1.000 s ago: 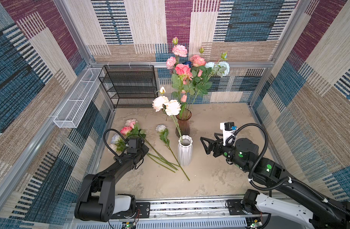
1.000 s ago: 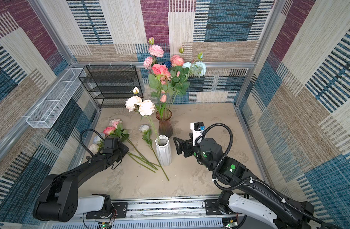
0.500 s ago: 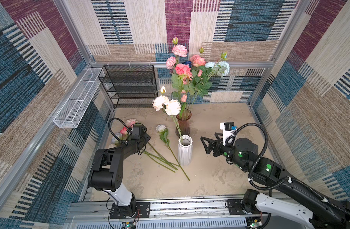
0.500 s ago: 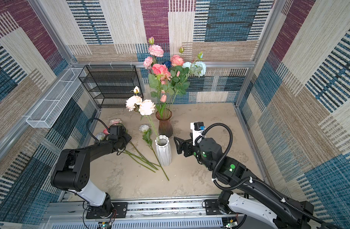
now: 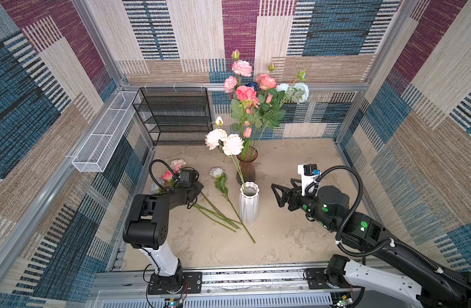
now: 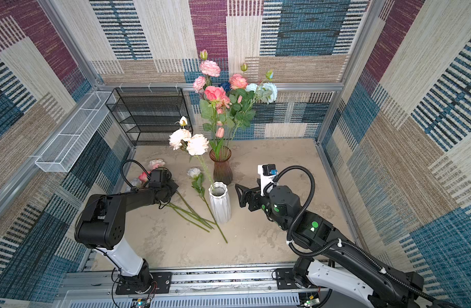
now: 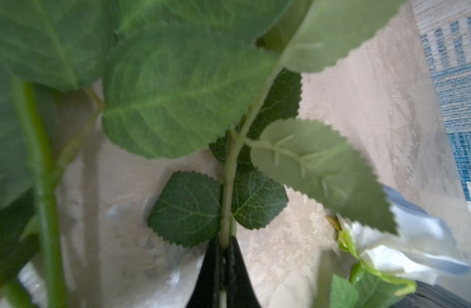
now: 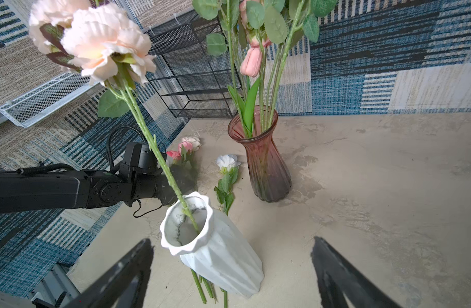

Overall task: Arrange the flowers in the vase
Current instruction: 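Grasp a pink rose stem with the left gripper and lift it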

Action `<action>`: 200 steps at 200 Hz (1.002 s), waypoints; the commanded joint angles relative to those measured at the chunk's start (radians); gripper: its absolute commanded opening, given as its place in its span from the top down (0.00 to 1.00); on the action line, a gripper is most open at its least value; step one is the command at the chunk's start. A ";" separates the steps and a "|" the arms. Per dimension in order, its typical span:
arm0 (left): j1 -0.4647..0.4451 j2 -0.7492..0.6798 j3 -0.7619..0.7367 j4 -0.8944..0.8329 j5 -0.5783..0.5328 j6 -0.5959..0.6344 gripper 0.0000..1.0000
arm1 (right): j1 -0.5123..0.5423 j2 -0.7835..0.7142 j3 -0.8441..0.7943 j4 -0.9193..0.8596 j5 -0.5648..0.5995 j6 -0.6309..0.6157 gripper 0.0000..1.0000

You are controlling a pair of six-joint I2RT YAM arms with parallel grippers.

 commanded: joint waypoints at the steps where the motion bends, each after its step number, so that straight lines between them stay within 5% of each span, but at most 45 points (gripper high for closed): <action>1: 0.001 -0.043 0.002 0.009 -0.010 0.003 1.00 | 0.001 0.003 0.008 0.009 0.013 -0.009 0.06; 41: 0.001 -0.204 0.015 -0.061 -0.033 0.025 1.00 | 0.001 0.001 0.006 0.009 0.012 -0.007 0.06; 94: 0.001 -0.592 -0.024 -0.233 -0.061 0.082 1.00 | 0.001 -0.014 0.024 0.025 -0.023 -0.021 0.06; 158: 0.001 -1.056 0.044 -0.530 0.082 0.159 1.00 | 0.001 0.062 0.062 0.115 -0.319 -0.090 0.10; 200: 0.001 -1.185 0.122 -0.562 0.273 0.215 1.00 | 0.081 0.262 0.183 0.131 -0.519 -0.116 0.13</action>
